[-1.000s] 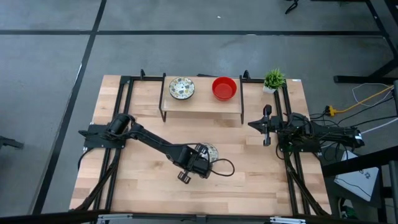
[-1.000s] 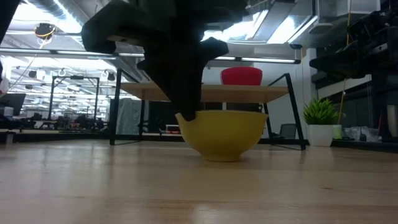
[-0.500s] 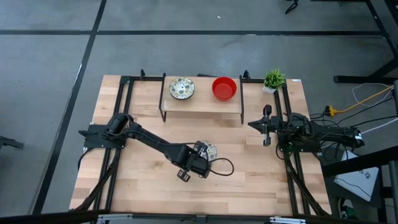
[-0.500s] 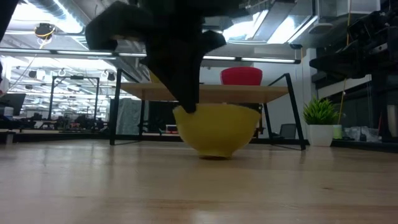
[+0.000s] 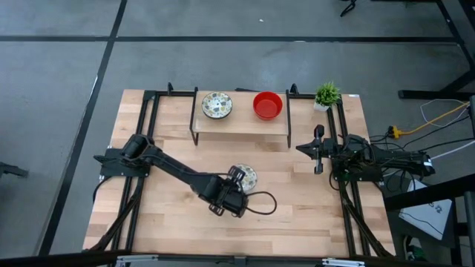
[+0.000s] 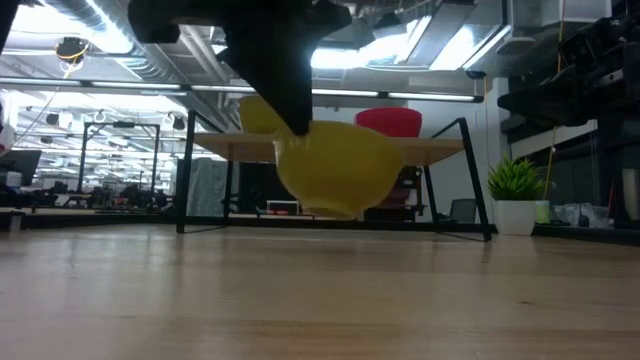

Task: Pick & Place Mini bowls
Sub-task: Stack the white patterned bowl on top of the white patterned bowls on the shelf

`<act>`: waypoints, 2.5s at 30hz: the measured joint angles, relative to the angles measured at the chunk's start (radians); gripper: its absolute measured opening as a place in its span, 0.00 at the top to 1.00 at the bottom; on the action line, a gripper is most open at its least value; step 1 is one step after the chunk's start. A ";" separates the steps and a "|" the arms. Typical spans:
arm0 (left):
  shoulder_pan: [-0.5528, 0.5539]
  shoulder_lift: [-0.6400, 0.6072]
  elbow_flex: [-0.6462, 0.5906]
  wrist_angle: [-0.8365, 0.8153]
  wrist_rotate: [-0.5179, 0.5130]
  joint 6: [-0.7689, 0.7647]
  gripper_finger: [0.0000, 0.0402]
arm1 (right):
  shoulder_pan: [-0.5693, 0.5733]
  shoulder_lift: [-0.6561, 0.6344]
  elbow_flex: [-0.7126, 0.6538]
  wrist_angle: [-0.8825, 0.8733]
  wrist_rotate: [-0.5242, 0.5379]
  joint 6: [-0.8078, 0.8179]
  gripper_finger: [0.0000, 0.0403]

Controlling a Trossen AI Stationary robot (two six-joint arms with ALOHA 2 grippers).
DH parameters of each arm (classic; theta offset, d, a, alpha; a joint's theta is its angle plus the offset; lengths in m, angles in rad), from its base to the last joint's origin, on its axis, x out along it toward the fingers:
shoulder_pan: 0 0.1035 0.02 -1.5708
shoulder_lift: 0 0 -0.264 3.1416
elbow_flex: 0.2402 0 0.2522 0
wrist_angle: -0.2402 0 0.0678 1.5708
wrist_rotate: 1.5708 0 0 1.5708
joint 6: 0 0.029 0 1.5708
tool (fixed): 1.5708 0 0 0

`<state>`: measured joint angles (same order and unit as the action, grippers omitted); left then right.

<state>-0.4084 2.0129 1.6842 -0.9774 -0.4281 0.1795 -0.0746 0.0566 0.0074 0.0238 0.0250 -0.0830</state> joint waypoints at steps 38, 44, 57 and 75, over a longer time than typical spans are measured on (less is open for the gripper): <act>-0.006 0.000 -0.186 0.246 0.073 -0.082 1.00 | 0.000 0.000 0.000 0.000 0.000 0.000 0.96; -0.002 -0.003 -0.203 0.269 0.108 -0.069 0.98 | 0.000 0.000 0.000 0.000 0.000 0.000 0.96; -0.001 0.000 -0.205 0.279 0.109 -0.043 0.86 | 0.000 0.000 0.000 0.000 0.000 0.000 0.96; 0.014 0.001 -0.205 0.296 0.091 -0.029 0.90 | 0.000 0.000 0.000 0.000 0.000 0.000 0.96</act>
<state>-0.3946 2.0140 1.4792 -0.6815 -0.3371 0.1509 -0.0746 0.0566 0.0074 0.0242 0.0250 -0.0830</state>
